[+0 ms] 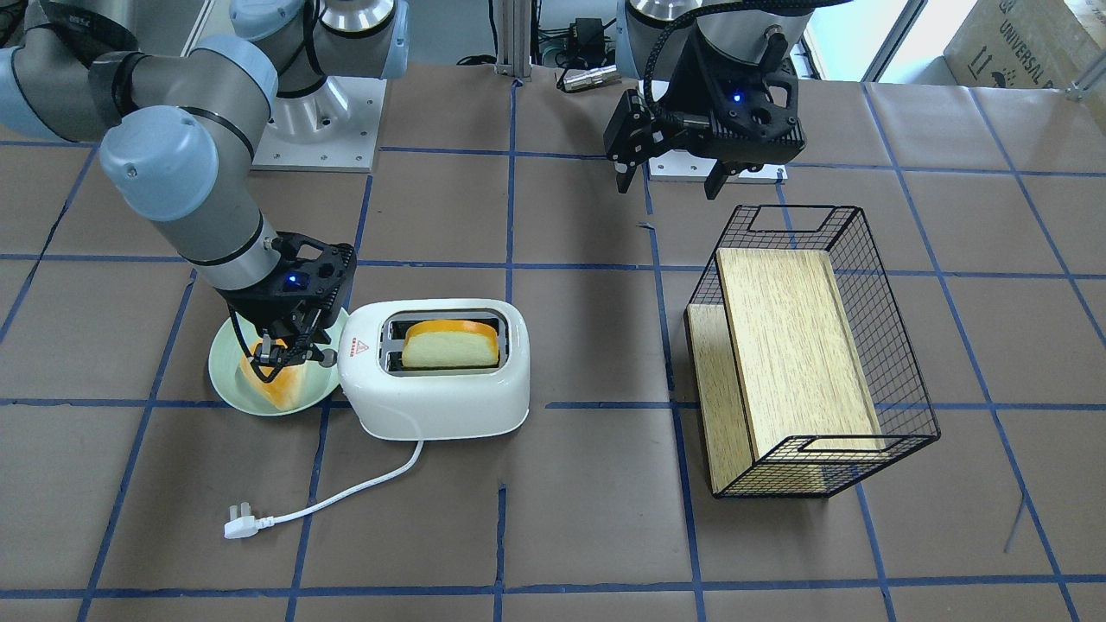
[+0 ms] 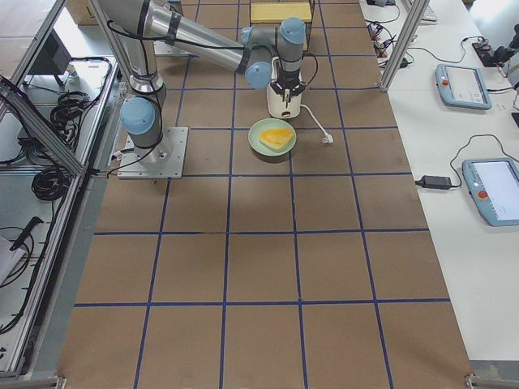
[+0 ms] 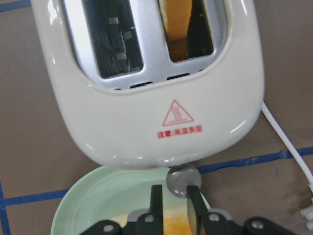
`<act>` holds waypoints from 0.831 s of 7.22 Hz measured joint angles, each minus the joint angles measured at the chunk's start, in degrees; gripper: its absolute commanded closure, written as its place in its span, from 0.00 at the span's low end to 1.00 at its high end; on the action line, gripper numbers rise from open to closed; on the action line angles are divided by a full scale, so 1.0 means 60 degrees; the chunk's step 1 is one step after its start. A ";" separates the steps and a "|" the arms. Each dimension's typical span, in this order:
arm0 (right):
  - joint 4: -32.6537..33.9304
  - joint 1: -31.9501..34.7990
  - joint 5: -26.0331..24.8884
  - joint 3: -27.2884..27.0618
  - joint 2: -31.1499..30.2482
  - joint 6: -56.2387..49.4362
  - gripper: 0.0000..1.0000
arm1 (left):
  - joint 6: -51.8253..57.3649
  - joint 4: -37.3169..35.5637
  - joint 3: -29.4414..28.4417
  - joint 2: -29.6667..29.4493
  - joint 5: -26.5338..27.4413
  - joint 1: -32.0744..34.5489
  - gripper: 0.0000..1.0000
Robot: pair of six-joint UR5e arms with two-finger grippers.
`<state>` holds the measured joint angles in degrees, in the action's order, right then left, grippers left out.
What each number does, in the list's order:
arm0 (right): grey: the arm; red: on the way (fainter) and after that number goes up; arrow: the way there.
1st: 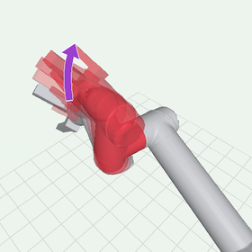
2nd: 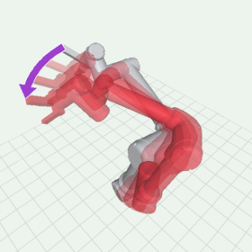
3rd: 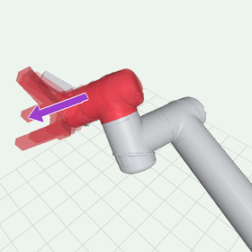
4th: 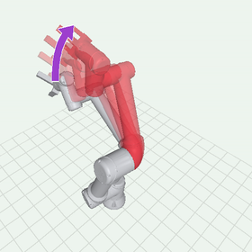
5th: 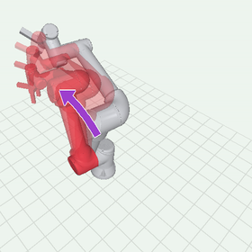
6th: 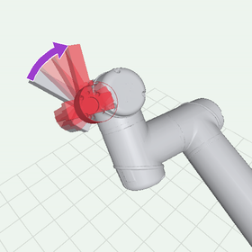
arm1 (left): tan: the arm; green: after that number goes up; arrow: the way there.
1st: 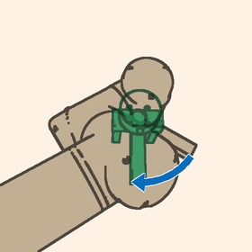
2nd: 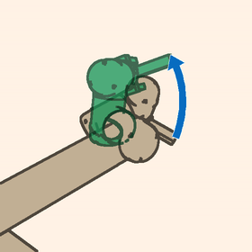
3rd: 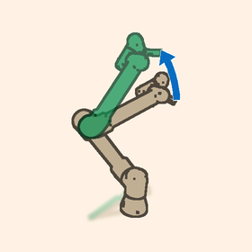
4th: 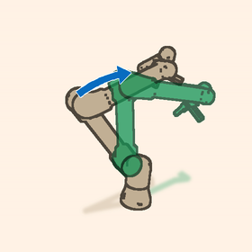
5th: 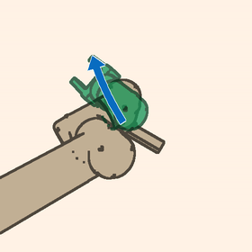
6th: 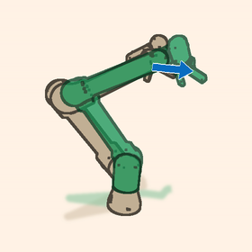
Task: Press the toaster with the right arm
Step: 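Press the toaster lever down with the right gripper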
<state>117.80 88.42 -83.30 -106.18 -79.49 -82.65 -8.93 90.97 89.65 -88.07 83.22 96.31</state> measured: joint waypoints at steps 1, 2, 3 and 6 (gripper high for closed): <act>0.0007 0.0000 0.0007 -0.0006 0.0092 -0.0070 0.70 | -0.0002 0.0000 0.0000 0.0000 0.0001 -0.0005 0.00; 0.0013 0.0000 0.0013 -0.0009 0.0155 -0.0139 0.70 | -0.0005 0.0000 0.0000 0.0000 -0.0001 -0.0010 0.00; 0.0032 0.0000 0.0020 -0.0009 0.0223 -0.0217 0.70 | -0.0005 0.0000 0.0000 0.0000 -0.0005 -0.0011 0.00; 0.0294 0.0000 0.0015 -0.0010 0.0471 -0.0370 0.70 | -0.0006 0.0000 0.0000 0.0000 0.0001 -0.0007 0.00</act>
<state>119.56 88.42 -83.21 -106.24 -76.66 -84.87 -8.96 90.97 89.65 -88.07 83.23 96.27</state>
